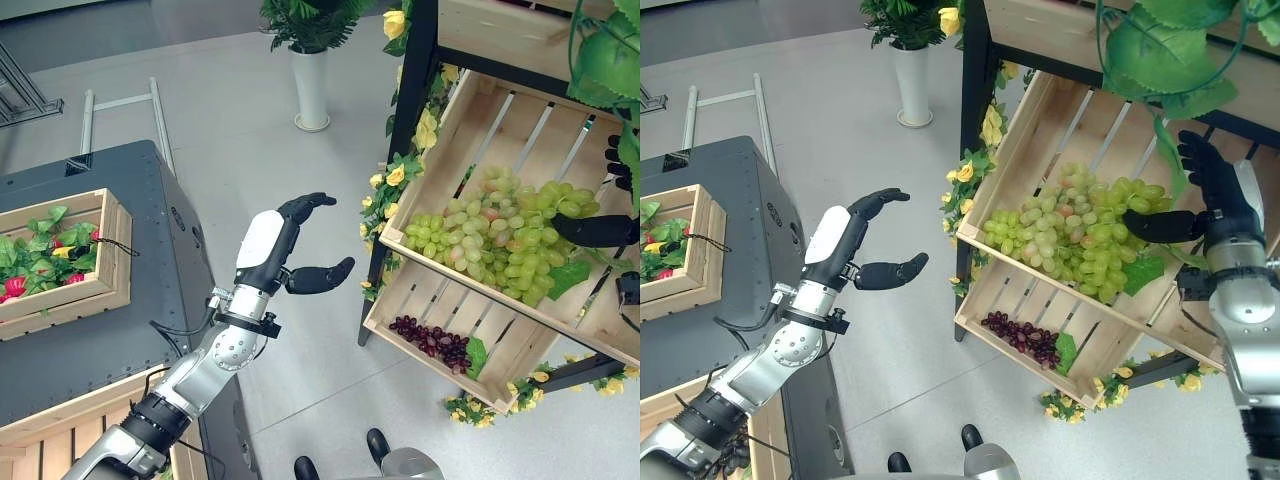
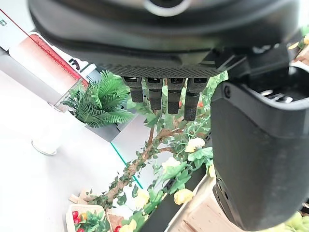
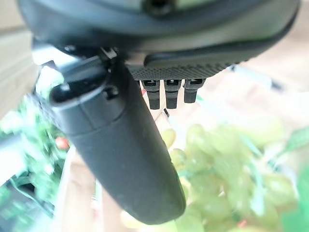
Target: Pick up the fruits from the basket on one side to the basket on the other side
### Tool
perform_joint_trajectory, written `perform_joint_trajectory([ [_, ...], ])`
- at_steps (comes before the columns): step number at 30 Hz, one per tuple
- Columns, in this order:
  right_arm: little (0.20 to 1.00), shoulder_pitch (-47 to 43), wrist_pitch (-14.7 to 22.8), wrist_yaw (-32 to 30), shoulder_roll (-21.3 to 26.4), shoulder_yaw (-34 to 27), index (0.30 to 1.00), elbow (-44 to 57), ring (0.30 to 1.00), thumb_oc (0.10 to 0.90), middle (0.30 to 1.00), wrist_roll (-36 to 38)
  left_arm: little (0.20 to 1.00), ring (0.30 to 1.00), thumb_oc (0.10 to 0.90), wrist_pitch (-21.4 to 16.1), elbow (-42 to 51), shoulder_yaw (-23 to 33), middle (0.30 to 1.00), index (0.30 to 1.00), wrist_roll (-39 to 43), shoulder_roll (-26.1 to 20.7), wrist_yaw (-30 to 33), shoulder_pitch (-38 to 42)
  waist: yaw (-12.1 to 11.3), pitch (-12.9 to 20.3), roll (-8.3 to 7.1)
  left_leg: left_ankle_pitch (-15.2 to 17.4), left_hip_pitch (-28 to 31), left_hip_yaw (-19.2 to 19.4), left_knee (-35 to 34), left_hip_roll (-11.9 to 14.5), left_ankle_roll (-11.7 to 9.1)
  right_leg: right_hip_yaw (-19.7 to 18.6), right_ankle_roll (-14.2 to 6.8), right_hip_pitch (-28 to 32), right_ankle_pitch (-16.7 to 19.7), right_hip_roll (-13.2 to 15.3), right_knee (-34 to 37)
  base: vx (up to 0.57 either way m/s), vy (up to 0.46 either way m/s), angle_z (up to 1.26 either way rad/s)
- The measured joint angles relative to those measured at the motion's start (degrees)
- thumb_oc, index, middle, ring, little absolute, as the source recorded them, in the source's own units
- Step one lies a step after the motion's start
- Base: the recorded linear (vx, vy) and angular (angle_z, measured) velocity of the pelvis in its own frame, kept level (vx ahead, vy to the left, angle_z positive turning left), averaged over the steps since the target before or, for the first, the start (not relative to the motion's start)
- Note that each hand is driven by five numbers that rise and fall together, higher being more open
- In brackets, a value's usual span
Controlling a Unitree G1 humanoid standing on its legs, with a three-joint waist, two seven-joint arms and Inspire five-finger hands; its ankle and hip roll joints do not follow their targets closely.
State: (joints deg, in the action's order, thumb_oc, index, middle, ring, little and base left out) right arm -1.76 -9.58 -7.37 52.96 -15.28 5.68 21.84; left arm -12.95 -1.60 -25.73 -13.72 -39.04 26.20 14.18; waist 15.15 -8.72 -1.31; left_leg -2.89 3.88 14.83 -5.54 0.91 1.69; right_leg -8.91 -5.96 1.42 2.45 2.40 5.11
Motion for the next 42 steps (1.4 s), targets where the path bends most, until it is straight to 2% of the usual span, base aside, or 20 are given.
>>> perform_joint_trajectory([
  [7, 0.9, 2.67, 1.24, 6.87, -0.81, -0.23, 0.9, 0.18, 0.9, 0.8, 0.9, 10.01, 0.9, 0.9, 0.8, -0.5, -0.35, 0.34, 0.9, 0.9, 0.0, -0.03, -0.51, -0.04, 1.64, 0.01, 0.01, 0.12, 0.07, 0.66, 0.0, 0.05, -0.04, -0.37, -0.01, -0.16, 0.0, -0.05, -0.01, 0.0, -0.006, -0.03],
  [10, 0.9, 3.57, 1.32, 10.03, -0.96, -0.33, 0.9, 0.53, 0.9, 0.8, 0.9, 12.09, 0.9, 0.9, 0.8, -0.77, -0.39, 0.34, 0.9, 0.9, -0.02, -0.03, -0.51, -0.07, 2.63, 0.01, 0.01, 0.22, 0.33, 1.13, 0.0, 0.14, -0.11, -0.78, -0.01, -0.11, 0.01, -0.15, -0.01, -0.01, -0.021, -0.08],
  [14, 0.9, 5.46, 1.95, 13.18, -3.44, -2.59, 0.9, 1.39, 0.9, 0.8, 0.9, 17.29, 0.9, 0.9, 0.8, -2.27, -0.9, 0.34, 0.9, 0.9, -0.07, 0.01, -0.51, -0.19, 2.95, 0.02, 0.02, 0.44, 0.71, 1.76, -0.01, 0.32, -0.27, -1.48, -0.01, -0.04, 0.01, -0.35, -0.01, -0.01, -0.02, -0.1],
  [20, 0.9, 6.18, 2.88, 15.79, -4.35, -2.94, 0.9, 1.62, 0.9, 0.8, 0.9, 17.4, 0.9, 0.9, 0.8, -2.97, -0.99, 0.34, 0.9, 0.9, -0.16, 0.02, -0.5, -0.48, 2.88, 0.05, 0.06, 0.43, 0.71, 1.73, 0.0, 0.39, -0.27, -1.44, 0.0, -0.02, 0.02, -0.4, -0.01, 0.0, -0.002, -0.01],
  [33, 0.9, 6.76, 6.06, 16.33, -4.37, -4.28, 0.9, 6.74, 0.9, 0.8, 0.9, 17.45, 0.9, 0.9, 0.8, -3.05, -1.69, 0.34, 0.9, 0.9, -0.31, 0.02, 0.49, -2.66, 2.84, 0.07, 0.08, 0.43, 0.68, 1.53, 0.0, 0.34, -0.27, -1.37, 0.02, 0.03, 0.03, -0.39, -0.02, 0.0, 0.0, 0.0],
  [36, 0.9, 6.85, 7.95, 16.43, -4.38, -4.29, 0.9, 8.1, 0.9, 0.8, 0.9, 17.45, 0.9, 0.9, 0.8, -3.06, -1.72, 0.34, 0.9, 0.9, -1.3, 0.07, 0.58, -2.91, 2.72, 0.08, 0.09, 0.43, 0.67, 1.5, 0.0, 0.34, -0.27, -1.36, 0.02, 0.04, 0.03, -0.39, -0.02, 0.0, 0.0, 0.0],
  [40, 0.9, 6.83, 12.83, 17.36, -4.84, -4.45, 0.9, 12.69, 0.9, 0.8, 0.9, 18.45, 0.9, 0.9, 0.8, -3.06, -1.79, 0.34, 0.9, 0.9, -1.62, 0.94, 0.88, -2.92, 2.69, 0.11, 0.12, 0.43, 0.65, 1.41, 0.0, 0.33, -0.27, -1.34, 0.02, 0.06, 0.03, -0.39, -0.02, 0.0, 0.0, 0.0],
  [42, 0.9, 6.68, 13.51, 17.65, -5.57, -4.7, 0.9, 14.99, 0.9, 0.8, 0.9, 19.49, 0.9, 0.9, 0.8, -3.07, -1.8, 0.34, 0.9, 0.9, -2.35, 1.32, 0.93, -3.03, 2.65, 0.12, 0.13, 0.42, 0.65, 1.34, 0.0, 0.33, -0.26, -1.29, 0.03, 0.11, 0.02, -0.38, -0.03, 0.0, 0.0, 0.0],
])
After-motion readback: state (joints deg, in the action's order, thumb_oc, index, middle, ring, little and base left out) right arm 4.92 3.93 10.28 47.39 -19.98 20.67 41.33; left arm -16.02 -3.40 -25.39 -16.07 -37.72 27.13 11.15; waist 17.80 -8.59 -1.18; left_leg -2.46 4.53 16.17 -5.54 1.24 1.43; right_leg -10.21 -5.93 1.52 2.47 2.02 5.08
